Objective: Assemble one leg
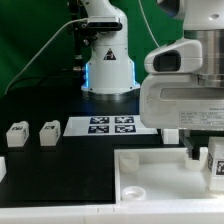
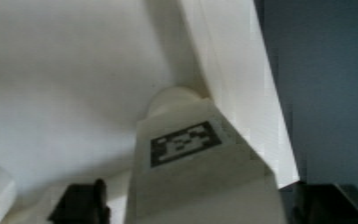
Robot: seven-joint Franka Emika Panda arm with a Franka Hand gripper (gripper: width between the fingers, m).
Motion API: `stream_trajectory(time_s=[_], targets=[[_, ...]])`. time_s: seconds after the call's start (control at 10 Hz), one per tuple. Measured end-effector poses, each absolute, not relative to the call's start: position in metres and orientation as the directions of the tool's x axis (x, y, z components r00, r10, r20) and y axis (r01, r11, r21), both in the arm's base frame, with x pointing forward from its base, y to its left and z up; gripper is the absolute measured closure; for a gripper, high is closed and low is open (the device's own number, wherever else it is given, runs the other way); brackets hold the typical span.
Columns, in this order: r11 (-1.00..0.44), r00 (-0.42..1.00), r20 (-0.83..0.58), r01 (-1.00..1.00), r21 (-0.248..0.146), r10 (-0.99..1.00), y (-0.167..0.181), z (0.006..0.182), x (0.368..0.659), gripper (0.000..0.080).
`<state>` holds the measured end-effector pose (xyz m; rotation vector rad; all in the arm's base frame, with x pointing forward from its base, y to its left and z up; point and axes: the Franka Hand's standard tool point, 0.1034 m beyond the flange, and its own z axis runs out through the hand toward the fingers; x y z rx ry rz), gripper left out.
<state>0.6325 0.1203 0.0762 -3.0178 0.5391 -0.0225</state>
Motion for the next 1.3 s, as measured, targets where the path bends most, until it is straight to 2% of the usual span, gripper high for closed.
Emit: stream_trajectory(time_s=[0.1, 0.3, 0.6, 0.7, 0.9, 1.0, 1.1, 1.3], targets=[[-0.908, 0.911, -0.005, -0.41, -0.079, -0.411, 0.1202, 0.0763, 0.6325, 0.0505], [-0.78, 0.784, -0.025, -0.62, -0.077, -0.621, 0.1202, 0.0763, 0.6326, 0.0505], [-0.592, 0.596, -0.053, -0.803, -0.075, -0.801, 0.1205, 0.0758, 0.6326, 0.0505], [-0.418, 0.423, -0.075, -0.905, -0.075, -0.903, 0.1191, 0.0746, 0.6327, 0.0505], [-0.174, 0.183, -0.117, -0.981, -0.082, -0.976, 0.1162, 0.0737, 0.6325, 0.0505], [0.098, -0.082, -0.167, -0.991, -0.089, -0.983, 0.1154, 0.0729, 0.6305, 0.0505], [0.137, -0.12, -0.173, -0.986, -0.092, -0.978, 0.1172, 0.0729, 0.6301, 0.0505], [0.06, -0.043, -0.166, -0.993, -0.101, -0.985, 0.1174, 0.0722, 0.6295, 0.0502]])
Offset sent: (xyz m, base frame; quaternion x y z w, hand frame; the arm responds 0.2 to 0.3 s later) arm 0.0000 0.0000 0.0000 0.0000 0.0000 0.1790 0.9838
